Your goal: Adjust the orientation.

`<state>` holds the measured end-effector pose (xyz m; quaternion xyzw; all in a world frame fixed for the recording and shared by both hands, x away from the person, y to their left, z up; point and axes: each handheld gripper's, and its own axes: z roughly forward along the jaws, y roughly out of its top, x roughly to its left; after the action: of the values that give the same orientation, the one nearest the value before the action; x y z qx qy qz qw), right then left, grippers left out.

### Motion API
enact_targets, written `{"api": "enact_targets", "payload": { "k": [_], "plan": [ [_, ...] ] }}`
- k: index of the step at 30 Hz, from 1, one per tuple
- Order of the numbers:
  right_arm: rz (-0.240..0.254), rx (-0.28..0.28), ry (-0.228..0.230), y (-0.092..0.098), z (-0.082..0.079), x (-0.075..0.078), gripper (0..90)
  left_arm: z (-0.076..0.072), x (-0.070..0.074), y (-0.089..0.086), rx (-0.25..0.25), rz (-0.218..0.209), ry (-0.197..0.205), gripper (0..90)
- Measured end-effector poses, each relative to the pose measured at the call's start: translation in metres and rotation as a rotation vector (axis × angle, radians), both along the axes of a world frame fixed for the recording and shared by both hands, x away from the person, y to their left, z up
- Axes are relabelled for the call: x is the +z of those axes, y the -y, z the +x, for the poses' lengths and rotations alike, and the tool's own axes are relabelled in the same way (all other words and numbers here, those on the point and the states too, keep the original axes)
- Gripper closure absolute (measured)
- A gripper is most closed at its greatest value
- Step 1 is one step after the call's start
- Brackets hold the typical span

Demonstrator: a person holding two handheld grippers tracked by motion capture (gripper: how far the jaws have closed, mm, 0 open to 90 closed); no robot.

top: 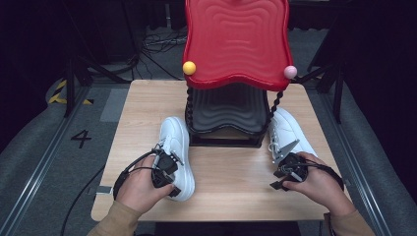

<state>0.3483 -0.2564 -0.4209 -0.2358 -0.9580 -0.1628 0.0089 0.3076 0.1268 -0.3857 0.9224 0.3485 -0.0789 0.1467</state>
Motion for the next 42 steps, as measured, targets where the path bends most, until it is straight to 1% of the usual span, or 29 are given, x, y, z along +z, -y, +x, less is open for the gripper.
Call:
{"api": "enact_targets", "payload": {
  "k": [1, 2, 3, 5, 7, 8, 11, 12, 13, 14, 15, 16, 17, 19, 20, 22, 23, 27, 28, 30, 31, 33, 35, 36, 37, 38, 42],
  "plan": [
    [0.001, 0.001, 0.0, 0.0, 0.0, 0.0, 53.9, -0.001, 0.001, 0.001, -0.002, 0.01, 0.011, 69.4],
    [-0.001, 0.0, 0.001, 0.0, 0.0, 0.0, 54.1, -0.001, 0.002, 0.003, 0.004, 0.021, 0.013, 69.8],
    [-0.002, 0.003, 0.001, 0.0, 0.001, -0.001, 54.1, -0.001, 0.002, 0.004, -0.001, 0.017, 0.021, 70.4],
    [-0.003, 0.002, -0.002, -0.001, 0.001, -0.002, 54.1, 0.0, 0.001, 0.006, 0.011, 0.01, 0.016, 70.9],
    [-0.005, 0.008, -0.004, -0.001, 0.001, -0.003, 54.1, 0.001, 0.002, 0.008, 0.028, 0.03, 0.043, 71.0],
    [-0.004, 0.008, -0.004, -0.001, 0.001, -0.003, 54.1, 0.003, 0.002, 0.01, 0.055, 0.061, 0.071, 71.0],
    [-0.002, 0.008, -0.004, -0.001, 0.0, -0.002, 54.1, 0.009, 0.001, 0.013, 0.094, 0.091, 0.096, 71.5],
    [-0.005, 0.011, -0.002, -0.001, 0.001, -0.003, 54.1, 0.011, 0.0, 0.016, 0.095, 0.092, 0.108, 71.6],
    [-0.005, 0.006, -0.007, -0.001, 0.0, -0.003, 54.0, 0.012, -0.001, 0.02, 0.089, 0.09, 0.108, 71.7],
    [-0.006, 0.003, -0.008, -0.001, 0.0, -0.004, 54.0, 0.015, -0.003, 0.024, 0.08, 0.083, 0.117, 71.9],
    [-0.007, 0.001, -0.01, -0.001, 0.0, -0.005, 53.9, 0.017, -0.005, 0.027, 0.076, 0.075, 0.109, 72.3],
    [-0.008, 0.004, -0.012, 0.0, 0.0, -0.005, 53.8, 0.017, -0.005, 0.027, 0.076, 0.075, 0.109, 72.6],
    [-0.013, 0.006, -0.01, 0.0, 0.0, -0.005, 53.8, 0.023, -0.011, 0.031, 0.058, 0.058, 0.103, 72.9],
    [-0.01, 0.002, -0.013, 0.0, -0.001, -0.006, 53.8, 0.027, -0.016, 0.034, 0.052, 0.043, 0.08, 73.8],
    [-0.009, -0.001, -0.014, 0.001, -0.001, -0.006, 53.7, 0.029, -0.018, 0.034, 0.052, 0.037, 0.086, 73.5],
    [-0.012, -0.002, -0.013, 0.002, -0.001, -0.006, 53.7, 0.031, -0.02, 0.035, 0.052, 0.04, 0.084, 73.2],
    [-0.013, -0.008, -0.015, 0.003, -0.002, -0.007, 53.5, 0.033, -0.022, 0.036, 0.046, 0.042, 0.073, 73.0],
    [-0.011, -0.012, -0.018, 0.004, -0.002, -0.007, 53.2, 0.034, -0.022, 0.034, 0.048, 0.035, 0.061, 71.3],
    [-0.012, -0.012, -0.018, 0.005, -0.003, -0.008, 53.2, 0.034, -0.022, 0.033, 0.044, 0.036, 0.048, 71.3],
    [-0.014, -0.012, -0.016, 0.006, -0.003, -0.008, 53.0, 0.035, -0.025, 0.032, 0.031, 0.036, 0.031, 66.9],
    [-0.013, -0.014, -0.015, 0.006, -0.003, -0.007, 52.9, 0.035, -0.027, 0.032, 0.031, 0.033, 0.022, 66.6],
    [-0.009, -0.017, -0.016, 0.006, -0.003, -0.007, 52.9, 0.035, -0.032, 0.033, 0.028, 0.044, -0.006, 66.7],
    [-0.01, -0.014, -0.016, 0.006, -0.003, -0.007, 52.9, 0.036, -0.037, 0.033, 0.021, 0.046, -0.014, 67.5],
    [-0.013, -0.008, -0.016, 0.005, -0.002, -0.007, 52.9, 0.037, -0.037, 0.033, 0.022, 0.05, -0.008, 68.4],
    [-0.012, -0.01, -0.017, 0.004, -0.002, -0.008, 52.9, 0.037, -0.037, 0.033, 0.027, 0.044, -0.008, 70.1],
    [-0.011, -0.007, -0.019, 0.004, -0.002, -0.008, 52.9, 0.037, -0.037, 0.033, 0.029, 0.035, -0.008, 69.9],
    [-0.017, -0.004, -0.024, 0.002, -0.002, -0.01, 52.9, 0.037, -0.037, 0.035, 0.032, 0.034, 0.013, 68.7]
  ]
}}
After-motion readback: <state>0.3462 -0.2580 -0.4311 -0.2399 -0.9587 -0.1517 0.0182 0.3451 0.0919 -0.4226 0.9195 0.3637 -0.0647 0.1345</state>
